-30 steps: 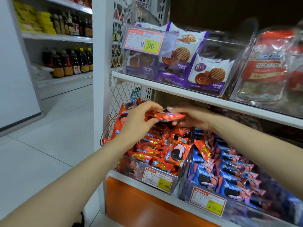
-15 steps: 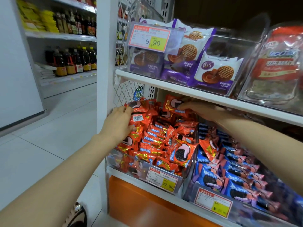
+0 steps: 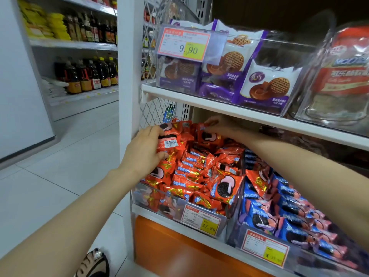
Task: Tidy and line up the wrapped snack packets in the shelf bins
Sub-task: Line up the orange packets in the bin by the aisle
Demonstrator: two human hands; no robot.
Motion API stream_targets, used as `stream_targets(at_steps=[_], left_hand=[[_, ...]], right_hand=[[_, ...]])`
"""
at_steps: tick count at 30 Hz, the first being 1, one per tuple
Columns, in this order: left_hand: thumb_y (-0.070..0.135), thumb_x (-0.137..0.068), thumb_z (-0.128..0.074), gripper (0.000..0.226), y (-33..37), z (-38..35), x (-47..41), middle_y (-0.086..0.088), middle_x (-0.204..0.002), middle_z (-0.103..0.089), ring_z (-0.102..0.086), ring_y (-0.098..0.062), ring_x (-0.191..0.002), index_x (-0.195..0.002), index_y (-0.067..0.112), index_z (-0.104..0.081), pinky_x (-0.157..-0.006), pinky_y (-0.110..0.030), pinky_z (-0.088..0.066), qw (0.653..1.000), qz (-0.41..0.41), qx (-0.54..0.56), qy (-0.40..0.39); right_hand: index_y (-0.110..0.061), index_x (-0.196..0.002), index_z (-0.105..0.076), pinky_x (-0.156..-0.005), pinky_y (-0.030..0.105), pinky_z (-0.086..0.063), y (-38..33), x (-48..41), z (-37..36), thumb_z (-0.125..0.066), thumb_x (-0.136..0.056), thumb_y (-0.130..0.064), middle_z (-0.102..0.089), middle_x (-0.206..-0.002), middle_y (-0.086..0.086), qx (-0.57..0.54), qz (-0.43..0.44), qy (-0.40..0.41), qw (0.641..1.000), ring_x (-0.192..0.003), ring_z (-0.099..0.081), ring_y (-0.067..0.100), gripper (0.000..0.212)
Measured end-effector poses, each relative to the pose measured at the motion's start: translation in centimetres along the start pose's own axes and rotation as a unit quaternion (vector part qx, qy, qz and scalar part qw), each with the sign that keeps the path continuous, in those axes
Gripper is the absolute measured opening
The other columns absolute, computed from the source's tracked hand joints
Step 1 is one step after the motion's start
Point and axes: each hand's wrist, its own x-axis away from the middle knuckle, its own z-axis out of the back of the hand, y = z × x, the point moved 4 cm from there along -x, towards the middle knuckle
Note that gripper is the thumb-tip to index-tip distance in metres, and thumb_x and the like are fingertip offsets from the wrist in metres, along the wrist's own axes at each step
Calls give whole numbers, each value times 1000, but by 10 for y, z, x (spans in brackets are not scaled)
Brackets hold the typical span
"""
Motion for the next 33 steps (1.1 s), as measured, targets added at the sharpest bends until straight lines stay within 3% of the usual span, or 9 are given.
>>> stream_targets(at_steps=[5, 10, 13, 16, 20, 26, 29, 31, 33], left_hand=[[22, -79, -73, 47, -6, -6, -1, -6, -121, -57, -54, -23, -107, -119, 14, -49, -82, -26, -40, 996, 11, 76, -34], [16, -75, -77, 43, -5, -1, -2, 0, -112, -58, -54, -13, -96, -108, 18, -48, -73, -15, -40, 986, 21, 164, -35], [19, -82, -70, 30, 1, 5, -1, 6, -97, -59, -58, -9, -83, -101, 21, -46, -64, -7, -41, 976, 42, 213, -27], [24, -87, -63, 14, 4, 11, -2, 6, -85, -62, -61, 0, -65, -96, 19, -54, -56, -7, -44, 965, 63, 255, -25], [30, -85, -65, 15, -2, 9, -4, 2, -91, -65, -63, -12, -81, -94, 19, -60, -73, -24, -52, 945, 98, 310, -35], [24, -81, -70, 14, -6, 8, -3, -4, -89, -67, -64, -18, -80, -85, 19, -58, -71, -27, -52, 924, 144, 350, -49], [17, -82, -69, 12, -5, 7, -3, -4, -89, -67, -64, -18, -80, -88, 19, -59, -70, -26, -53, 911, 147, 378, -79], [12, -84, -67, 14, 0, 6, -3, -2, -90, -66, -63, -15, -75, -94, 18, -58, -66, -22, -54, 909, 146, 377, -101], [10, -85, -65, 19, 8, 4, -7, -4, -93, -65, -61, -15, -70, -100, 19, -58, -64, -21, -53, 911, 138, 374, -106]], right_hand=[[-4, -103, -62, -77, 29, -46, -2, -2, -18, -73, -77, -8, -64, -105, 12, 14, 31, 28, 999, -96, -59, 22, 28], [0, -95, -61, -60, 13, -37, -4, 0, -18, -70, -81, -8, -61, -89, 10, 12, 65, 77, 995, -81, -52, 14, 19], [-1, -96, -59, -68, 22, -41, -5, 2, -19, -69, -82, -9, -62, -95, 11, 11, 72, 80, 994, -86, -55, 19, 19], [-8, -104, -60, -71, 23, -40, -2, 2, -28, -70, -82, -11, -62, -109, 7, 81, 81, 13, 993, -96, -55, 17, 24], [-13, -117, -56, -62, 14, -34, 4, 4, -33, -69, -82, -9, -52, -123, 4, 117, 80, -9, 990, -100, -49, 15, 37], [-16, -124, -51, -63, 17, -38, 7, 5, -34, -65, -85, -9, -53, -127, 6, 143, 76, -1, 987, -93, -49, 13, 41], [-16, -116, -57, -79, 24, -40, 4, 8, -27, -65, -85, -10, -56, -120, 6, 189, 88, 4, 978, -106, -53, 21, 33], [-23, -99, -62, -90, 34, -47, -3, 11, -15, -58, -87, -6, -59, -107, 2, 119, 98, 15, 988, -103, -56, 21, 21], [-30, -93, -61, -99, 38, -45, -16, 23, -5, -57, -91, -14, -63, -100, -4, -70, 93, -40, 992, -98, -58, 16, 17]])
